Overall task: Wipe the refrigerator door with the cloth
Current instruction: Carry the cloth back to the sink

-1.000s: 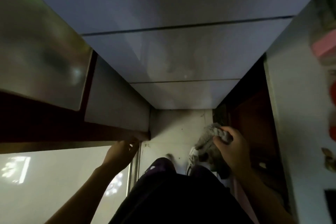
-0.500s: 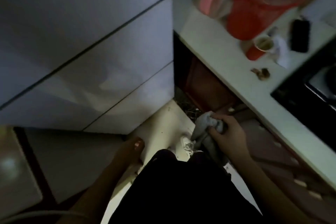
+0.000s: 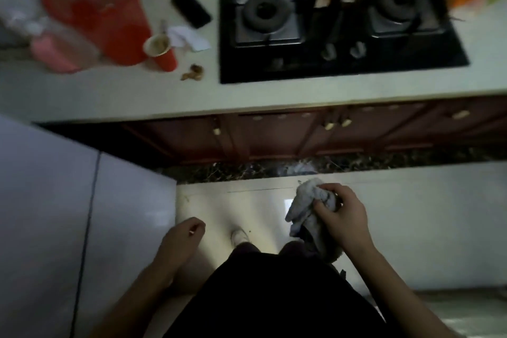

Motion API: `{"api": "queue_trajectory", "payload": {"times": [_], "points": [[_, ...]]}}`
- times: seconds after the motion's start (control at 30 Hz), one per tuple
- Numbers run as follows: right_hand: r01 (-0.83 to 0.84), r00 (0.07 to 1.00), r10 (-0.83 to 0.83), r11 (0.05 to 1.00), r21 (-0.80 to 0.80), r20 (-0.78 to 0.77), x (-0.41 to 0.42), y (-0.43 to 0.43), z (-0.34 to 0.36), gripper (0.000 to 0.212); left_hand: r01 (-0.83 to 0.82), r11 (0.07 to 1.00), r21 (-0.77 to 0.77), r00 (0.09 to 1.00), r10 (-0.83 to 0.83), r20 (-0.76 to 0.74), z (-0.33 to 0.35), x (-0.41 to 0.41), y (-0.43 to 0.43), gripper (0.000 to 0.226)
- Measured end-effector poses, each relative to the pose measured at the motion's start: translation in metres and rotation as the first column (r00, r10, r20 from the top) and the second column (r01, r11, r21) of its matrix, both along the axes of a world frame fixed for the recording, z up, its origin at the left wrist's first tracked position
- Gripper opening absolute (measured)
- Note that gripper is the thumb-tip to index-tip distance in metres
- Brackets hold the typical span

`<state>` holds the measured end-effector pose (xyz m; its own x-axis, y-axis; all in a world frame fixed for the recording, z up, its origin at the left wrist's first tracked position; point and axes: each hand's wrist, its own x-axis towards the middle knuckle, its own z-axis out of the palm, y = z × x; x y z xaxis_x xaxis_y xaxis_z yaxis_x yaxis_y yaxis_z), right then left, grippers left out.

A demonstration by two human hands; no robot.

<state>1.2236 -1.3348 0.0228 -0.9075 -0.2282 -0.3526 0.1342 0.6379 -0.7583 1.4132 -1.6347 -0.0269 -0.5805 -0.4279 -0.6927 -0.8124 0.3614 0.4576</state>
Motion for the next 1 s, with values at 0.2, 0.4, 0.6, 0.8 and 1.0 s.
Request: {"api": "queue_trajectory", "payload": {"times": [0.2, 0.4, 0.6, 0.8, 1.0], "points": [[0.333, 0.943, -0.333, 0.943, -0.016, 0.001, 0.006, 0.128, -0.011, 0.027, 0.263, 0.965, -0.027, 0.965, -0.263, -0.015, 0.005, -0.096, 0.077, 0.016], [0.517, 0.856, -0.517, 0.854, -0.061, 0.018, -0.009, 0.231, -0.013, 0.029, 0.384, 0.922, -0.05, 0.922, -0.386, -0.02, 0.004, -0.172, 0.149, 0.017], [0.668, 0.736, -0.677, 0.732, -0.129, -0.031, -0.039, 0.304, -0.01, 0.027, 0.57, 0.814, -0.109, 0.82, -0.572, 0.017, 0.009, -0.257, 0.206, 0.019], [0.811, 0.575, -0.816, 0.577, -0.095, -0.051, -0.071, 0.37, -0.019, 0.029, 0.729, 0.684, -0.03, 0.685, -0.728, 0.039, -0.009, -0.38, 0.29, 0.02], [0.947, 0.32, -0.947, 0.321, -0.018, -0.04, -0.09, 0.435, -0.015, 0.029, 0.891, 0.453, -0.013, 0.453, -0.891, 0.013, -0.032, -0.487, 0.412, 0.019]]}}
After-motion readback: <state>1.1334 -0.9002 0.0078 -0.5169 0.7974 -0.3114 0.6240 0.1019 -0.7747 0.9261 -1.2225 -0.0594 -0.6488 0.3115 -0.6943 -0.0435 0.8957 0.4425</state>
